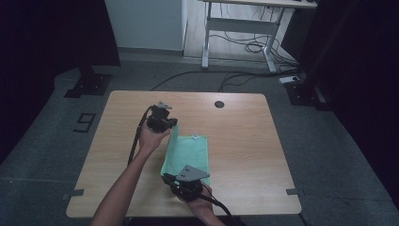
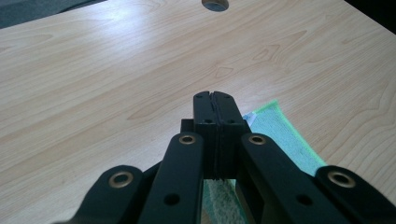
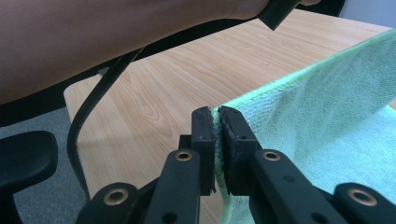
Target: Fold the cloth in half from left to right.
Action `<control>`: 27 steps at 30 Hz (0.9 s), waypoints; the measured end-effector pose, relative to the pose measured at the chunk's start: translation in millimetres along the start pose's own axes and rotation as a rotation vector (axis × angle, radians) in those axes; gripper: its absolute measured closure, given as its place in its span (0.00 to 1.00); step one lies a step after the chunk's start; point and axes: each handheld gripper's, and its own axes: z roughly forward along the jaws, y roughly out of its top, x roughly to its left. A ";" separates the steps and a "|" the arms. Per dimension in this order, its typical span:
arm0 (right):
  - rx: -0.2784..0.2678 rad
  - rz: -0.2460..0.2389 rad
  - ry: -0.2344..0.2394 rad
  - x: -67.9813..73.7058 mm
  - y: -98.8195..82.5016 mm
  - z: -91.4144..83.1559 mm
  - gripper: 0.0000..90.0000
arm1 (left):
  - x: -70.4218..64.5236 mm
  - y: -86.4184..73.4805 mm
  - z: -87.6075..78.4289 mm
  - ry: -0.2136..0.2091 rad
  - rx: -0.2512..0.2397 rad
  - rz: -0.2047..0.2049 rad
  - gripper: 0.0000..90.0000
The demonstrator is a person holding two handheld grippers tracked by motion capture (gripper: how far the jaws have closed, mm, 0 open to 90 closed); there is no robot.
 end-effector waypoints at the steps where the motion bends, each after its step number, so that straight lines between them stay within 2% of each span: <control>1: 0.001 -0.002 -0.003 -0.2 -0.3 -0.9 0.93 | -1.2 0.5 1.2 0.001 0.001 0.000 1.00; 7: 0.000 0.009 -0.012 -5.6 -4.7 -6.8 0.93 | -7.3 4.2 7.6 -0.001 0.008 0.015 1.00; 27: 0.012 0.041 -0.045 -20.8 -18.3 -16.4 0.93 | -17.9 9.6 28.5 -0.002 0.022 0.023 1.00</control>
